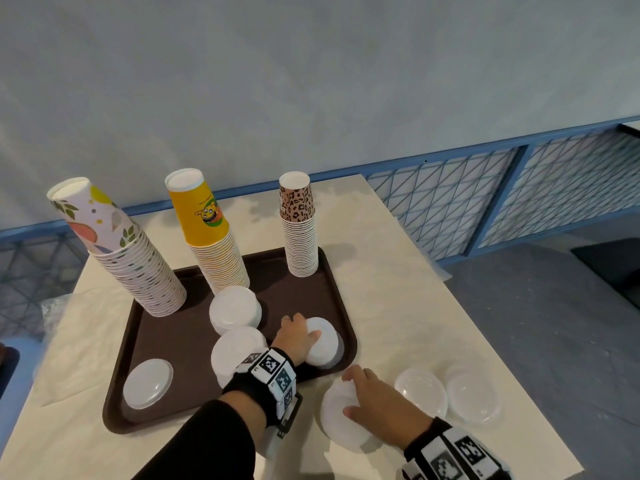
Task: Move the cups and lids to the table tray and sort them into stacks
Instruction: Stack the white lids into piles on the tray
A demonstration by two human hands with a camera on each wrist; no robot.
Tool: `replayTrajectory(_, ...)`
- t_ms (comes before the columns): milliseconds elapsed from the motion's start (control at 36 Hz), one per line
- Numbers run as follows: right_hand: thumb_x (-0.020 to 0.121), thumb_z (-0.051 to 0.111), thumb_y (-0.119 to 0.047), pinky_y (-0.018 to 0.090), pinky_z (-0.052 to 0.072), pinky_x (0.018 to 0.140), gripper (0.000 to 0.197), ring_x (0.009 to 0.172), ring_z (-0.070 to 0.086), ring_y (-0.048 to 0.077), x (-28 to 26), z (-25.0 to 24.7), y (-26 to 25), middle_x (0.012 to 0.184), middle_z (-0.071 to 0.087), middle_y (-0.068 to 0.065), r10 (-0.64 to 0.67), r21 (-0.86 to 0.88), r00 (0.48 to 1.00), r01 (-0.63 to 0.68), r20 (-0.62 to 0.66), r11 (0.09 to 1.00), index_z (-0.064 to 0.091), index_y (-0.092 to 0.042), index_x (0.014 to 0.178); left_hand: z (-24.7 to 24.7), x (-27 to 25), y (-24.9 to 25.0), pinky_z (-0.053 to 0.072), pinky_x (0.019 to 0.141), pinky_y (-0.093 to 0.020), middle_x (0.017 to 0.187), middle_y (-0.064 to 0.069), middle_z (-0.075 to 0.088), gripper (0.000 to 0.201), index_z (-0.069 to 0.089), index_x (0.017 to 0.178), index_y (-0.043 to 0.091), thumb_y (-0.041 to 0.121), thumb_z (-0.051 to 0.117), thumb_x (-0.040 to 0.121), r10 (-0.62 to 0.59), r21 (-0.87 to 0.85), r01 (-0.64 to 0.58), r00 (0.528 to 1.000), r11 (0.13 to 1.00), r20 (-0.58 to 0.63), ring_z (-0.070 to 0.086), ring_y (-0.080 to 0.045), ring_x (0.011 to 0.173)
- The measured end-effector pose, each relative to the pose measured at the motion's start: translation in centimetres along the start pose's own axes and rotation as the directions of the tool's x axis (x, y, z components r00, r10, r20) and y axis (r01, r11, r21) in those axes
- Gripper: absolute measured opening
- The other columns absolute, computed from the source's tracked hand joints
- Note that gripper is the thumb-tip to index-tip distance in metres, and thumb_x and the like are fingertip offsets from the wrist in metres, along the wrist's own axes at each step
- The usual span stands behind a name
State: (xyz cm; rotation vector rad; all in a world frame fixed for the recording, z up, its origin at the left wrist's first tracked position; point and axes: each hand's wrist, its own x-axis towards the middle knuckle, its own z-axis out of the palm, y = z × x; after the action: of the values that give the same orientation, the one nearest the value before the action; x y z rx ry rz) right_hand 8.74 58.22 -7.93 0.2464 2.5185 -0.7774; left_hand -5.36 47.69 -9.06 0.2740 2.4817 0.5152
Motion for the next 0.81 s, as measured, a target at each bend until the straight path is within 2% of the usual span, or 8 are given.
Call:
replayTrajectory(111, 0.094, 0.049, -0.029, 0.030, 0.041, 0.095, 0.042, 0.115, 0.052, 0.023, -0.7, -2.4, 0.0, 0.131, 0.046, 0.006, -0.030, 0.116, 0.999, 0.035, -0.045, 0.993, 0.034, -0.018, 0.131, 0.1, 0.6, 0.0, 0.030, 0.109, -0.041, 0.143, -0.022, 0.029, 0.051, 0.035, 0.135, 0.003, 0.034, 0.042, 0.096, -0.019, 0.079, 0.019, 1.000, 0.997, 0.003, 0.039, -0.039, 0.129)
replayTrajectory(194, 0.094, 0.050, -0.028, 0.028, 0.040, 0.088, 0.042, 0.113, 0.052, 0.023, -0.8, -4.6, 0.1, 0.130, 0.048, 0.007, -0.043, 0.167, 0.994, 0.060, -0.101, 0.984, 0.034, -0.017, 0.131, 0.3, 0.9, 0.0, 0.029, 0.109, -0.039, 0.144, -0.022, 0.028, 0.052, 0.035, 0.136, 0.002, 0.035, 0.042, 0.096, -0.025, 0.107, 0.024, 1.000, 0.994, 0.001, 0.039, -0.038, 0.129)
replayTrajectory(250, 0.093, 0.050, -0.026, 0.029, 0.042, 0.090, 0.044, 0.114, 0.052, 0.024, -0.6, -6.0, 0.0, 0.130, 0.048, 0.009, -0.036, 0.207, 0.989, 0.065, -0.145, 0.976, 0.034, -0.016, 0.133, 0.3, 1.0, -0.1, 0.029, 0.109, -0.038, 0.144, -0.022, 0.028, 0.052, 0.036, 0.136, 0.002, 0.036, 0.042, 0.096, -0.024, 0.135, 0.025, 1.000, 0.990, -0.014, 0.040, -0.037, 0.128)
replayTrajectory(361, 0.092, 0.054, -0.024, 0.035, 0.044, 0.095, 0.049, 0.114, 0.054, 0.028, 0.6, -9.1, -0.9, 0.129, 0.051, 0.012, -0.002, 0.303, 0.968, 0.081, -0.253, 0.950, 0.033, -0.014, 0.135, 0.5, 1.1, -0.4, 0.030, 0.108, -0.037, 0.142, -0.021, 0.032, 0.050, 0.039, 0.134, 0.004, 0.035, 0.045, 0.095, -0.020, 0.143, 0.025, 0.999, 0.989, -0.038, 0.039, -0.036, 0.128)
replayTrajectory(500, 0.091, 0.055, -0.023, 0.050, 0.048, 0.093, 0.046, 0.112, 0.054, 0.032, 4.0, -11.9, -3.0, 0.126, 0.053, 0.015, 0.063, 0.468, 0.908, 0.152, -0.414, 0.871, 0.036, -0.010, 0.131, 0.9, 1.0, -0.6, 0.031, 0.106, -0.037, 0.139, -0.017, 0.035, 0.054, 0.033, 0.134, 0.004, 0.036, 0.048, 0.093, -0.009, 0.062, 0.014, 0.998, 0.998, -0.069, 0.041, -0.032, 0.128)
replayTrajectory(611, 0.092, 0.053, -0.022, 0.047, 0.052, 0.090, 0.045, 0.108, 0.053, 0.029, 7.9, -11.8, -4.5, 0.128, 0.050, 0.015, 0.140, 0.624, 0.928, 0.116, -0.346, 0.773, 0.036, -0.008, 0.132, 1.2, 0.8, -1.1, 0.031, 0.107, -0.033, 0.137, -0.016, 0.039, 0.051, 0.034, 0.132, 0.003, 0.036, 0.045, 0.095, 0.023, 0.005, -0.023, 0.995, 1.000, -0.094, 0.042, -0.028, 0.127)
replayTrajectory(694, 0.093, 0.051, -0.023, 0.048, 0.050, 0.094, 0.047, 0.116, 0.051, 0.033, 10.9, -10.5, -5.0, 0.132, 0.048, 0.017, 0.179, 0.598, 0.948, 0.014, -0.262, 0.802, 0.034, -0.007, 0.133, 1.2, 0.6, -1.5, 0.032, 0.107, -0.034, 0.136, -0.014, 0.041, 0.052, 0.035, 0.133, 0.005, 0.036, 0.047, 0.094, 0.030, -0.046, -0.034, 0.996, 0.998, -0.080, 0.040, -0.028, 0.128)
replayTrajectory(806, 0.092, 0.051, -0.024, 0.046, 0.046, 0.098, 0.048, 0.120, 0.050, 0.035, 13.9, -8.5, -5.3, 0.133, 0.050, 0.019, 0.201, 0.470, 0.958, -0.083, -0.206, 0.879, 0.036, -0.004, 0.133, 1.2, 0.4, -2.1, 0.032, 0.106, -0.032, 0.134, -0.013, 0.042, 0.051, 0.036, 0.133, 0.005, 0.036, 0.048, 0.094, 0.063, -0.048, -0.066, 0.996, 0.997, -0.068, 0.039, -0.025, 0.128)
